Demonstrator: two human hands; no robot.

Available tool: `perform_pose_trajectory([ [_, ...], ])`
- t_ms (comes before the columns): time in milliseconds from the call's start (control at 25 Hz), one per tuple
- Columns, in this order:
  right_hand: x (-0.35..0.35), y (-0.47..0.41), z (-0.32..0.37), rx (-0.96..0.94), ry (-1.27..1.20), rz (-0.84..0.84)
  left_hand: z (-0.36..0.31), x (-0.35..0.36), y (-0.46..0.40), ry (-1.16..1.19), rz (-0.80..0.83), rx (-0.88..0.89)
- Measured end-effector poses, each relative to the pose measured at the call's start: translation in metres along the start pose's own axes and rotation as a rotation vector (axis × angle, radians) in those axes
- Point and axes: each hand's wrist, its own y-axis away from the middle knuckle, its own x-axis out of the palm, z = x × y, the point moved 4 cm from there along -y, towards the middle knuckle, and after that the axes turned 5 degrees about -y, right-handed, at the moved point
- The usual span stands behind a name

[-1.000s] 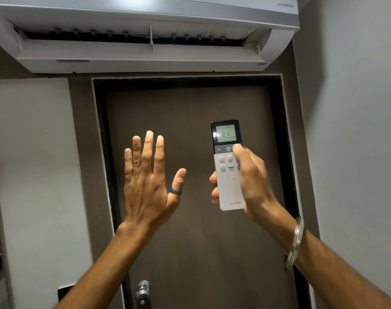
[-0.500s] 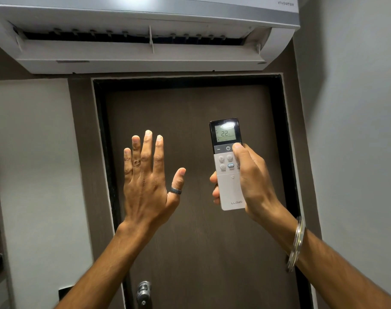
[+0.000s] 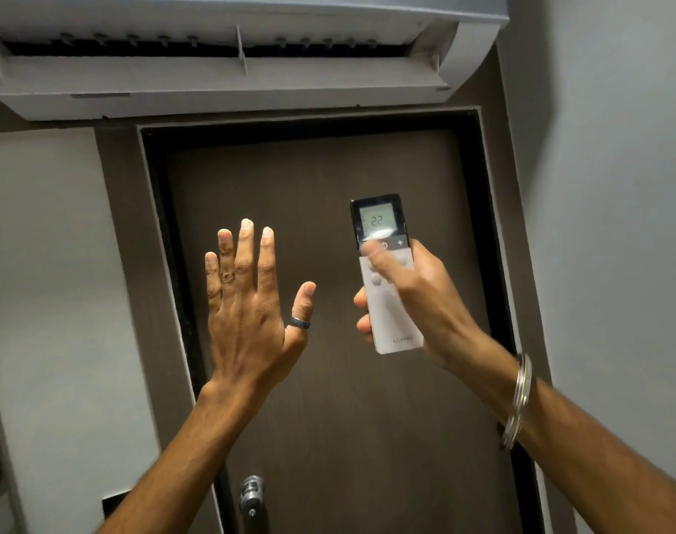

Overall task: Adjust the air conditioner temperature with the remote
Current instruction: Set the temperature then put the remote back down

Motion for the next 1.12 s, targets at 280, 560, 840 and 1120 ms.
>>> perform_pose_trajectory([
  [280,-0.055,0.083,-0.102,0.186,0.449,-0.186,-0.059,0.039,0.13,0.136,0.311,0.008],
  [560,-0.166,0.294,-0.294,0.648,0.517,-0.673,-0.181,0.059,0.391,0.395,0.918,0.089],
  [840,-0.325,0.541,-0.438,1.321,0.516,-1.111,-0.301,0.033,0.635,0.558,1.638,0.286],
  [1120,-0.434,0.701,-0.603,1.553,0.598,-1.449,-0.385,0.06,0.833,0.575,1.858,0.42],
])
